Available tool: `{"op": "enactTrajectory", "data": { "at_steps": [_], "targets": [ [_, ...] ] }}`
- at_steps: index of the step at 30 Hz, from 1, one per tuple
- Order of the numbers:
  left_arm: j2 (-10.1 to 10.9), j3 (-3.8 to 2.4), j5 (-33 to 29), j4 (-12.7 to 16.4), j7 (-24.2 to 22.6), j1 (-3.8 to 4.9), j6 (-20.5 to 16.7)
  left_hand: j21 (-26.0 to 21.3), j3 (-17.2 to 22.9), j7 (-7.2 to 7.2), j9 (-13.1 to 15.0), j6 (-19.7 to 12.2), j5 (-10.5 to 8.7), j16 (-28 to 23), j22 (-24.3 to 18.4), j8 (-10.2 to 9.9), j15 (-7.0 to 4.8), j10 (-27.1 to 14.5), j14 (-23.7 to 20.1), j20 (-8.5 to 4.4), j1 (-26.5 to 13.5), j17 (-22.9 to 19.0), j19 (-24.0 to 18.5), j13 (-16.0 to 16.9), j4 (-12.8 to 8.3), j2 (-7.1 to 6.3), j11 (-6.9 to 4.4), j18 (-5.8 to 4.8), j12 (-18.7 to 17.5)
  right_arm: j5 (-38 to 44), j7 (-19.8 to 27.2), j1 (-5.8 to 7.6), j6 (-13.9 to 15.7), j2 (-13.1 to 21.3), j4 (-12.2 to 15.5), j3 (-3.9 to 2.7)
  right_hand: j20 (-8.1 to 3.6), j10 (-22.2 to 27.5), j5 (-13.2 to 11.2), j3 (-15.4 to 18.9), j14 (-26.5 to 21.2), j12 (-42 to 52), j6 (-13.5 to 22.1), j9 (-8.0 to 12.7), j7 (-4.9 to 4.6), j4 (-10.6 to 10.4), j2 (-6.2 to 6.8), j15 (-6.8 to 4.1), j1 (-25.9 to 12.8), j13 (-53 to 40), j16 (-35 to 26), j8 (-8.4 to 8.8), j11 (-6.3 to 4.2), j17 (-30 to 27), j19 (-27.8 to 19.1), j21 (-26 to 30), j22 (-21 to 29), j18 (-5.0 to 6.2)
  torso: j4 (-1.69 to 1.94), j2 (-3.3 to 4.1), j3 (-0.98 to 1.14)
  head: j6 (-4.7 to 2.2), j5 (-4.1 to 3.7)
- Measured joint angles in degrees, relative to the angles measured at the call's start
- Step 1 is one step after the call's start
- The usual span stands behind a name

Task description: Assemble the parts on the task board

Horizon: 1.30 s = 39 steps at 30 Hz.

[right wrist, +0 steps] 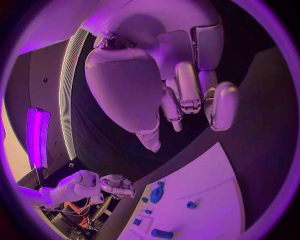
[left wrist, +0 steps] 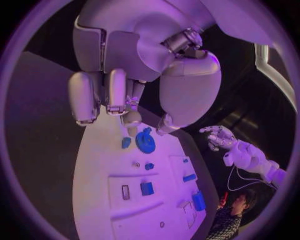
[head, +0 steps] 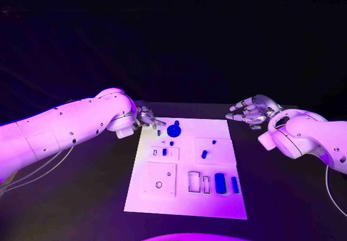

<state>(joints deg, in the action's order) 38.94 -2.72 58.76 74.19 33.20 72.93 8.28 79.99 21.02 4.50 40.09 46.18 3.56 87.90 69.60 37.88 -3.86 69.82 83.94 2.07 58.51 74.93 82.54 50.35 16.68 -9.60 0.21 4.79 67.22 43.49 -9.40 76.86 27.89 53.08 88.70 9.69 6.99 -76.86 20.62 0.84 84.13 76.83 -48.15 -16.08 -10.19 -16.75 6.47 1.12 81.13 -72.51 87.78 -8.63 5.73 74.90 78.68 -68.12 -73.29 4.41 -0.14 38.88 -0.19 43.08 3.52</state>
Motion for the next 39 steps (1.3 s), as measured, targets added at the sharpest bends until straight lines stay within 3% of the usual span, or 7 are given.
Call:
{"op": "enactTrajectory", "data": {
  "at_steps": [8, 19, 39],
  "targets": [
    [-2.7, 0.45, 1.9, -5.0, -0.2, 0.16, 1.3, 0.0, -0.3, 0.14, -0.6, 0.1, 0.00, 0.0, 0.0, -0.4, 0.20, -0.4, 0.2, 0.33, 1.6, 0.0, 0.0, -0.3, 0.0, 0.31, 0.41, 0.00, -0.2, 0.0, 0.0, 0.00, 0.0, -0.1, 0.0, 0.00, 0.00, 0.0, 0.0, 0.0, 0.0, 0.0, 0.0, 0.0, 0.00, 0.0, 0.01, 0.00, 0.0, 0.0, 0.0, 0.00, 0.00, 0.0, 0.0, 0.0, 0.0, -0.01, 0.00, 0.07, -0.07, 0.25, 0.12],
    [-5.1, 1.57, 3.4, -9.0, -0.7, 0.19, 3.2, 0.0, -0.3, 0.22, -0.9, 0.2, 0.00, 0.2, 0.0, -0.7, 0.40, -0.4, 0.0, 0.33, 2.3, 0.0, 0.0, -0.3, 0.0, 0.34, 0.41, 0.01, -0.2, 0.0, 0.0, 0.00, 0.0, -0.1, 0.0, 0.00, 0.00, 0.0, 0.2, 0.0, 0.0, 0.0, 0.0, 0.1, 0.00, 0.0, 0.24, 0.00, -0.2, 0.0, 0.0, 0.00, 0.00, 0.0, 0.0, 0.0, 0.0, 0.00, 0.01, 0.02, -0.08, 0.59, 0.12],
    [-7.2, 2.97, 3.4, -11.6, -1.9, 0.18, 4.8, 0.0, -0.7, 0.41, -1.4, 0.8, -0.01, 0.2, 0.3, -0.9, 0.40, -0.4, 0.0, 0.52, 2.9, 0.0, 0.2, 0.1, 0.1, 0.95, 0.41, 0.00, -0.2, 0.0, 0.0, -0.01, 0.0, -0.3, -0.1, -0.01, 0.00, 0.0, 0.2, 0.0, 0.0, 0.0, 0.0, 0.1, 0.00, 0.0, 0.24, 0.00, -0.2, 0.0, 0.0, 0.00, 0.00, 0.0, 0.0, 0.0, 0.0, 0.00, -0.03, -0.04, 0.01, 0.80, 0.12]
  ]
}}
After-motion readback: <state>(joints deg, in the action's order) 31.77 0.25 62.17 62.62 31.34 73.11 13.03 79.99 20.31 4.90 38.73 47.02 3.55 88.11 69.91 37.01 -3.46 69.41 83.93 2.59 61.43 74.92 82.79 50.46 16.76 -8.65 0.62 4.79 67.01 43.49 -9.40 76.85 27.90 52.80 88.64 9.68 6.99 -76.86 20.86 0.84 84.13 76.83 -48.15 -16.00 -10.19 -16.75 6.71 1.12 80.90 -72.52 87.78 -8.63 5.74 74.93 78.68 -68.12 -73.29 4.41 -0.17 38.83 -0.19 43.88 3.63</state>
